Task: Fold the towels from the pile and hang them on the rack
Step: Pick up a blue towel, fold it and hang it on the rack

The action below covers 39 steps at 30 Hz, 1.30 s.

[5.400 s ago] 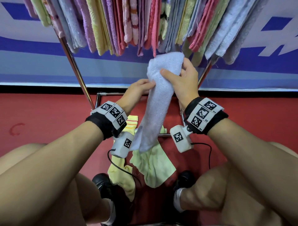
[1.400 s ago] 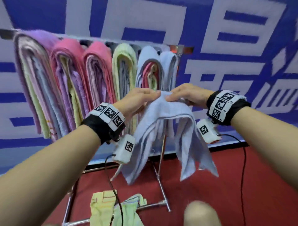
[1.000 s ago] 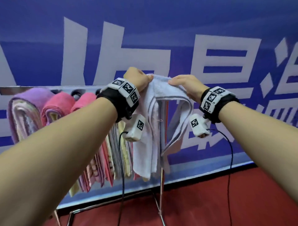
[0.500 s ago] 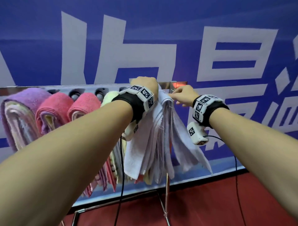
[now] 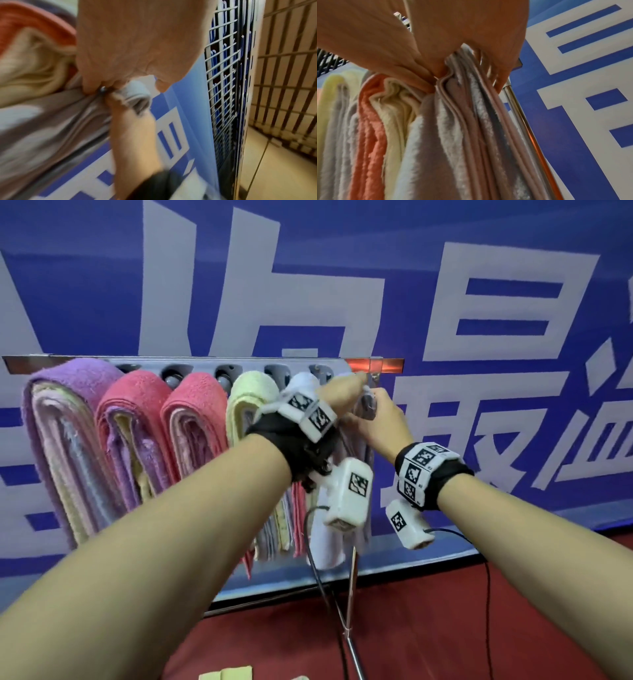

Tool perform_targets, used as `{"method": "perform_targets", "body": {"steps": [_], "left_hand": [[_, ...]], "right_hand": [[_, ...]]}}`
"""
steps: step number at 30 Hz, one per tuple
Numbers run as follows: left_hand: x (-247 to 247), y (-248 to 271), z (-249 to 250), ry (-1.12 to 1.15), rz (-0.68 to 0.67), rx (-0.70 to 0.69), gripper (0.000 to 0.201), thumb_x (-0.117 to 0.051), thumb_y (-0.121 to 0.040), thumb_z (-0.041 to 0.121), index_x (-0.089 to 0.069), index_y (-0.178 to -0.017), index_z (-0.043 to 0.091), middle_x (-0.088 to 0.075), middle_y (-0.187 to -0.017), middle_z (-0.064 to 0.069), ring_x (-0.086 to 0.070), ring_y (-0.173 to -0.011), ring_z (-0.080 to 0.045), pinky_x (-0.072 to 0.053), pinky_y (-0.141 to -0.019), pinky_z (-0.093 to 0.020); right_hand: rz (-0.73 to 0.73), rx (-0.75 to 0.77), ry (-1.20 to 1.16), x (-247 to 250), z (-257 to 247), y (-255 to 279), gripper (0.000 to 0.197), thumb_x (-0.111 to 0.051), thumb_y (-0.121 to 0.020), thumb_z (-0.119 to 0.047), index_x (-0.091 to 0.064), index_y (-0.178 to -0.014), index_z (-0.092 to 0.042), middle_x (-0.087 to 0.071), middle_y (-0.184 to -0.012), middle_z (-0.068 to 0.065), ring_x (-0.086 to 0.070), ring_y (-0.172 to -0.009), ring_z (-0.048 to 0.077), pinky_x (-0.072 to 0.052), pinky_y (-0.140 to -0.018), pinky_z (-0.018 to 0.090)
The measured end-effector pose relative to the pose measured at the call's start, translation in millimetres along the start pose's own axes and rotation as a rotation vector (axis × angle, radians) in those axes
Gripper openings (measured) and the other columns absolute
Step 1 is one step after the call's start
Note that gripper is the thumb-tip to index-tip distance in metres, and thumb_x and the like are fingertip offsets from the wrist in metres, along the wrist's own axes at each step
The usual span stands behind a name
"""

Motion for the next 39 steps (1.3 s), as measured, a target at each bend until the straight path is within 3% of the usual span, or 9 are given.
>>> {"method": "perform_targets", "body": {"steps": [2, 4, 12, 17, 20, 28, 31, 35, 39], "left_hand": [[-5, -12, -24, -0.132, 0.119, -0.073, 0.067, -0.048, -0.086, 0.054, -0.051, -0.127, 0.001, -0.065, -0.117, -0.019, -0.061, -0.113, -0.031, -0.046, -0.102, -0.038], [-13, -6, -47, -0.197, 0.091, -0.098, 0.092, -0.041, -0.083, 0.069, -0.013, -0.158, 0.023, -0.042, -0.154, -0.015, -0.044, -0.139, -0.031, -0.033, -0.117, -0.046], [-1, 12, -73, -0.788, 0.173, -0.33, 0.055, -0.033, -0.097, 0.062, -0.041, -0.129, 0.019, -0.059, -0.132, -0.007, -0.062, -0.112, -0.033, -0.049, -0.093, -0.046], [-5, 16, -72, -1.06, 0.19, -0.359, 0.047, -0.048, -0.096, 0.04, -0.045, -0.135, 0.014, -0.059, -0.132, -0.009, -0.061, -0.113, -0.032, -0.046, -0.086, -0.039], [-7, 20, -72, -1.278, 0.187, -0.376, 0.037, -0.048, -0.094, 0.038, -0.057, -0.119, 0.014, -0.067, -0.116, -0.009, -0.064, -0.105, -0.029, -0.038, -0.075, -0.034], [-12, 25, -90, -1.74, 0.034, -0.362, 0.039, -0.045, -0.095, 0.045, -0.067, -0.118, 0.024, -0.065, -0.126, -0.001, -0.048, -0.126, -0.021, -0.033, -0.098, -0.036], [-16, 33, -85, -1.716, 0.051, -0.423, 0.036, -0.045, -0.095, 0.042, -0.068, -0.115, 0.022, -0.066, -0.123, -0.003, -0.047, -0.123, -0.023, -0.032, -0.097, -0.037], [-18, 40, -94, -1.87, 0.043, -0.479, 0.046, -0.037, -0.101, 0.038, -0.055, -0.14, 0.019, -0.044, -0.148, -0.009, -0.032, -0.137, -0.029, -0.025, -0.109, -0.04], [-13, 39, -106, -2.036, -0.005, -0.457, 0.051, -0.033, -0.103, 0.043, -0.047, -0.147, 0.022, -0.029, -0.157, -0.009, -0.022, -0.142, -0.032, -0.019, -0.115, -0.044]], "right_hand": [[0.02, 0.031, 0.051, -7, -5, 2, 0.043, -0.071, -0.092, -0.017, -0.05, -0.128, -0.01, -0.066, -0.118, 0.008, -0.059, -0.101, 0.02, -0.043, -0.077, 0.029], [0.04, 0.025, 0.066, -13, 0, 3, 0.033, -0.064, -0.096, -0.019, -0.049, -0.124, -0.012, -0.067, -0.114, 0.011, -0.063, -0.1, 0.026, -0.047, -0.081, 0.033], [0.155, 0.077, 0.306, 6, 5, 0, 0.041, -0.077, -0.082, -0.027, -0.048, -0.11, -0.018, -0.06, -0.105, 0.003, -0.06, -0.095, 0.029, -0.043, -0.072, 0.035], [0.032, 0.066, 0.081, -13, 22, 8, 0.055, -0.081, -0.084, -0.036, -0.052, -0.127, -0.015, -0.061, -0.118, 0.004, -0.058, -0.105, 0.021, -0.045, -0.086, 0.03], [-0.013, 0.02, 0.045, -20, 31, 12, 0.055, -0.081, -0.084, -0.03, -0.051, -0.128, -0.016, -0.062, -0.112, 0.001, -0.06, -0.101, 0.021, -0.044, -0.083, 0.029], [0.273, 0.065, 0.443, 2, 28, 8, 0.042, -0.075, -0.084, -0.018, -0.049, -0.115, -0.008, -0.052, -0.114, 0.01, -0.053, -0.106, 0.029, -0.041, -0.072, 0.035], [0.253, 0.053, 0.46, -11, 31, 14, 0.05, -0.078, -0.079, -0.022, -0.048, -0.117, -0.01, -0.051, -0.118, 0.008, -0.05, -0.111, 0.028, -0.041, -0.075, 0.033], [0.114, -0.042, 0.257, -38, 46, 26, 0.063, -0.078, -0.077, -0.016, -0.042, -0.128, -0.011, -0.056, -0.121, 0.011, -0.059, -0.105, 0.033, -0.053, -0.083, 0.045], [0.126, -0.106, 0.277, -32, 60, 31, 0.051, -0.076, -0.083, -0.016, -0.042, -0.122, -0.013, -0.064, -0.112, 0.012, -0.065, -0.096, 0.036, -0.056, -0.079, 0.045]]}}
Point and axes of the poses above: each hand's wrist, its own y-axis away from the middle knuckle, its own x-axis out of the back of the hand, z = x × y, the point moved 7 cm from there along -y, towards the middle knuckle
